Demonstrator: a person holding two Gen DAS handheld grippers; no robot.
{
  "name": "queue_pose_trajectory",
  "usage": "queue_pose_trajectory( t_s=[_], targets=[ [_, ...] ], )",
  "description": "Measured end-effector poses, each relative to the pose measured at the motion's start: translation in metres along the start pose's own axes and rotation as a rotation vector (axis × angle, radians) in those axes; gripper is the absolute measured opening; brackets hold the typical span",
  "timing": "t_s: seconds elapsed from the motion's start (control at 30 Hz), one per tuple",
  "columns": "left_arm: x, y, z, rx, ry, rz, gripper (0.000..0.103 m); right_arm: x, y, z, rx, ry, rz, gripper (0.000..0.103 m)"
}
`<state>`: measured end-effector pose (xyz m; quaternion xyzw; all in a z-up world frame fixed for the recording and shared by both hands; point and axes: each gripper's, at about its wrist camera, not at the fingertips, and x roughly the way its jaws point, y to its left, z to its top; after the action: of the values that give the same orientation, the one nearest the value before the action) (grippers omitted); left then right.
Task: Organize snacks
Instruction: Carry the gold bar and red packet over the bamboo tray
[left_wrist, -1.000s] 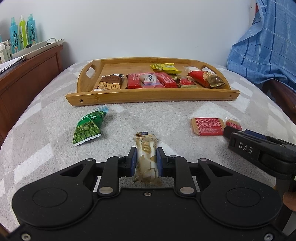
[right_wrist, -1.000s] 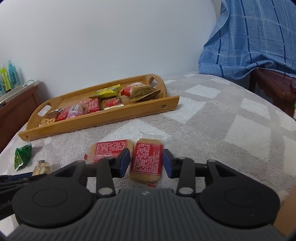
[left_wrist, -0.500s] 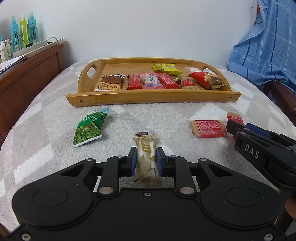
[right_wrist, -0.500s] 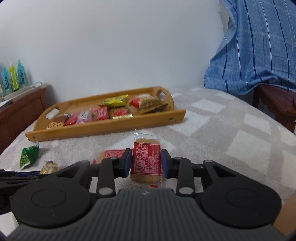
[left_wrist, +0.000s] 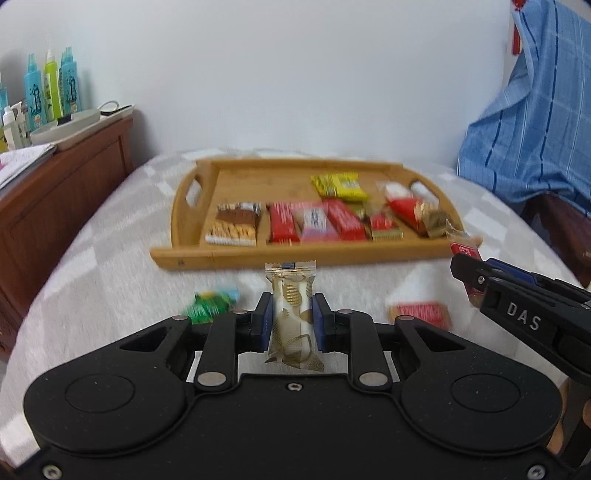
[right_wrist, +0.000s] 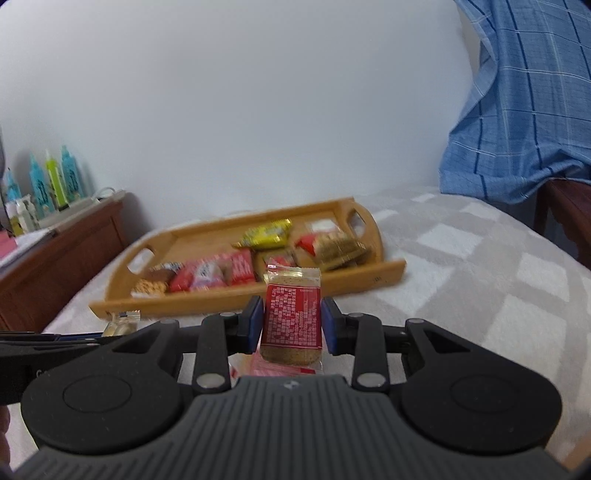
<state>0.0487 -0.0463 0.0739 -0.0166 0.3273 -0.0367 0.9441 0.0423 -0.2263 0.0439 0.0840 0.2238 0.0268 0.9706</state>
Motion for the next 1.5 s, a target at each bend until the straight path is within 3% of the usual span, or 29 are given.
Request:
queue_pose_trajectory(
  t_s=[0.3,0.53,0.67,0.87,1.03,1.33,1.5],
  targets=[
    [-0.007,0.02,0.081,-0.017,-0.029,-0.057,0.021,0.01,0.013,0.077,0.052,0.01,0.091,0.038],
    [0.03,0.042,0.135,-0.08,-0.019,-0.066,0.021,0.062,0.042,0.126,0.058,0.024,0.161,0.038],
    [0.069,0.058,0.149,-0.127,0.019,-0.07,0.021,0.108,0.046,0.122,0.097,0.067,0.231,0.038],
    [0.134,0.073,0.152,-0.166,0.063,-0.056,0.021,0.176,0.032,0.103,0.168,0.186,0.258,0.038],
    [0.175,0.081,0.15,-0.19,0.1,-0.057,0.021,0.215,0.035,0.1,0.136,0.223,0.262,0.038],
    [0.223,0.081,0.15,-0.182,0.142,-0.015,0.021,0.257,0.045,0.09,0.073,0.295,0.254,0.038],
    [0.234,0.071,0.147,-0.162,0.16,-0.014,0.021,0.261,0.04,0.087,0.061,0.308,0.198,0.038]
  ],
)
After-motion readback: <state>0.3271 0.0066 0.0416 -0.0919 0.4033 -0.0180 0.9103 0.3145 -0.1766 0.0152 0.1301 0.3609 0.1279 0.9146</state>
